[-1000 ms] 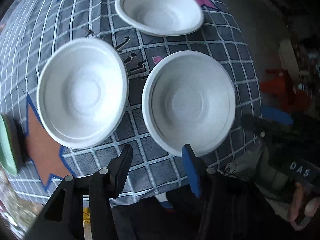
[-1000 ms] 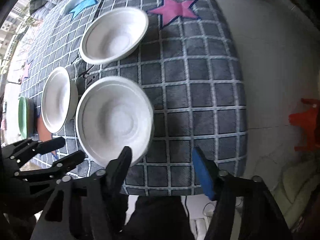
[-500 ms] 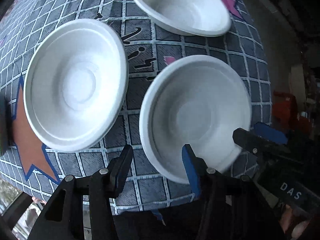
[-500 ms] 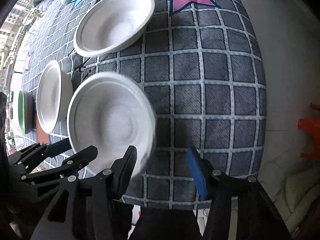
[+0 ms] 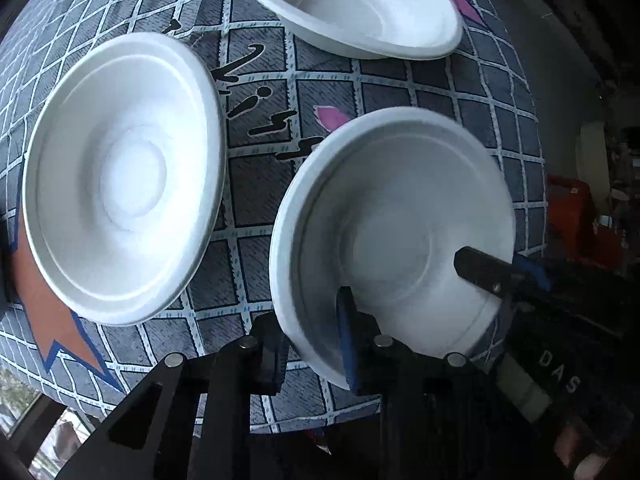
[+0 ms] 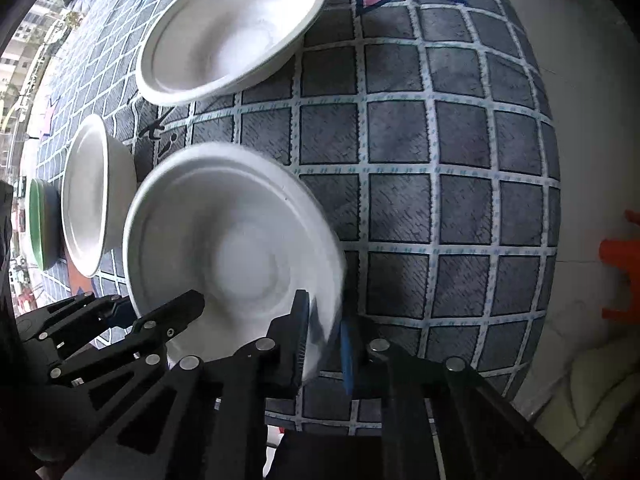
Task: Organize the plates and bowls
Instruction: 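Close both grippers on the white bowl rim, then lift the bowl and lower it into the neighbouring white bowl, open both grippers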
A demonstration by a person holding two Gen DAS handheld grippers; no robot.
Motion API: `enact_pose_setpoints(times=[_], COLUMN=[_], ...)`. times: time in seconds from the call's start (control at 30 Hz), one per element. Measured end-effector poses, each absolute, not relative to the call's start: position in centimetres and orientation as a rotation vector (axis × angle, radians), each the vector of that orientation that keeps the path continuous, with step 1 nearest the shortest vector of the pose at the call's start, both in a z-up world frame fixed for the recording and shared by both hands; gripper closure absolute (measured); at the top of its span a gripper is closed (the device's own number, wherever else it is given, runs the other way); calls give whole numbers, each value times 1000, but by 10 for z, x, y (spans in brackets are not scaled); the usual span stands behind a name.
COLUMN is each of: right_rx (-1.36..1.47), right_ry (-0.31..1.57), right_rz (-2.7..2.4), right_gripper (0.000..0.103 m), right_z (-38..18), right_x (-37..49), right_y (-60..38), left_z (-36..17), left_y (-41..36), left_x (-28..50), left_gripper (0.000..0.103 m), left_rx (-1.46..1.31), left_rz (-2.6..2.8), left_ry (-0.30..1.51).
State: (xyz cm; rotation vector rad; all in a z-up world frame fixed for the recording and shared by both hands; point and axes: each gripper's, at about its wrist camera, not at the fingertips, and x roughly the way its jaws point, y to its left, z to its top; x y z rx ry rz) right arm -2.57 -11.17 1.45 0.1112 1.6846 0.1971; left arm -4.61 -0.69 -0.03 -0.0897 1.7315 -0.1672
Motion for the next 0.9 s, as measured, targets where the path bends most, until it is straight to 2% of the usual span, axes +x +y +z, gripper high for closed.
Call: enact_pose_setpoints(times=[0.6,0.9], right_rx=[71,30], right_ry=[1569,1500], right_rz=[197,233], right_gripper=[88,88], right_z=[82,110], right_x=[-37,-36], right_y=[-109,-71], left_z=[63,94], left_y=[-17,16], left_x=[-45,-42], left_gripper=[79,79], left_rx=[-13,-35], left_rz=[-233,-198], left_ry=[1618,1566])
